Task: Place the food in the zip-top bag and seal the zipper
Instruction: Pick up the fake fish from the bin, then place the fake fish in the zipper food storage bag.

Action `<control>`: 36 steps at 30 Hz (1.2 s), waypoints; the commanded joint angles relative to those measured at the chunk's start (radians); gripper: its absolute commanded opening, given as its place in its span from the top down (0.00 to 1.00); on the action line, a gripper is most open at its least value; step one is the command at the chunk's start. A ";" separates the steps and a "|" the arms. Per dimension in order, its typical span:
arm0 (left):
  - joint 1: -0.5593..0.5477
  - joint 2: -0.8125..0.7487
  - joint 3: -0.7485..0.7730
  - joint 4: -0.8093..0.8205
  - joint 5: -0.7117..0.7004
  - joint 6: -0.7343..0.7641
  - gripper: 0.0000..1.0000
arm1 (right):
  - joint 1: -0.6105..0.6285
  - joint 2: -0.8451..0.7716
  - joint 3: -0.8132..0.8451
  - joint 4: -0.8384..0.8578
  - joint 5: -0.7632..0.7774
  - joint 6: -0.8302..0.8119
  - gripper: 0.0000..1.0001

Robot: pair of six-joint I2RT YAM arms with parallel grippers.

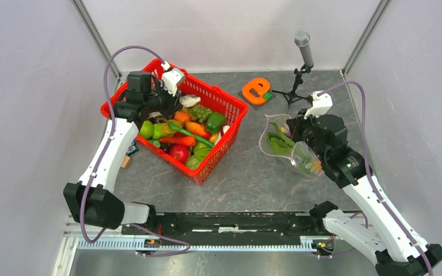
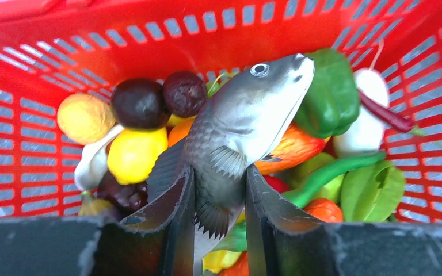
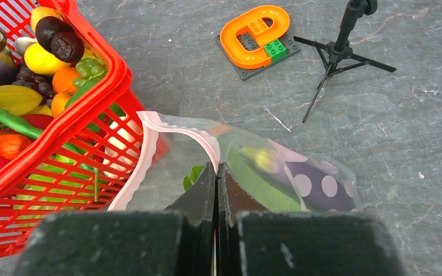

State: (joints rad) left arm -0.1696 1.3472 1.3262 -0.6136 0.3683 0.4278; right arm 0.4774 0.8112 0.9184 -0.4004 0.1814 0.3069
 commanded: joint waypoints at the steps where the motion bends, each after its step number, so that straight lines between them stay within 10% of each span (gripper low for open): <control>1: 0.001 -0.072 -0.025 0.148 0.161 -0.134 0.89 | 0.001 -0.013 -0.003 0.060 -0.013 0.022 0.99; 15: -0.165 -0.184 -0.104 0.571 0.537 -0.479 0.89 | 0.001 -0.032 -0.043 0.119 -0.035 0.070 0.99; 24: -0.575 -0.008 0.178 0.013 -0.053 -0.104 0.90 | 0.002 -0.046 -0.050 0.128 -0.037 0.087 0.99; 36: -0.809 0.205 0.337 -0.057 -0.361 -0.102 0.91 | 0.001 -0.067 -0.071 0.140 -0.047 0.109 0.99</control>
State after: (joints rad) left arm -0.9176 1.4860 1.5578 -0.6216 0.1596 0.2871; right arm 0.4774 0.7708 0.8539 -0.3206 0.1471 0.3965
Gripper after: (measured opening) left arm 0.360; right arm 0.011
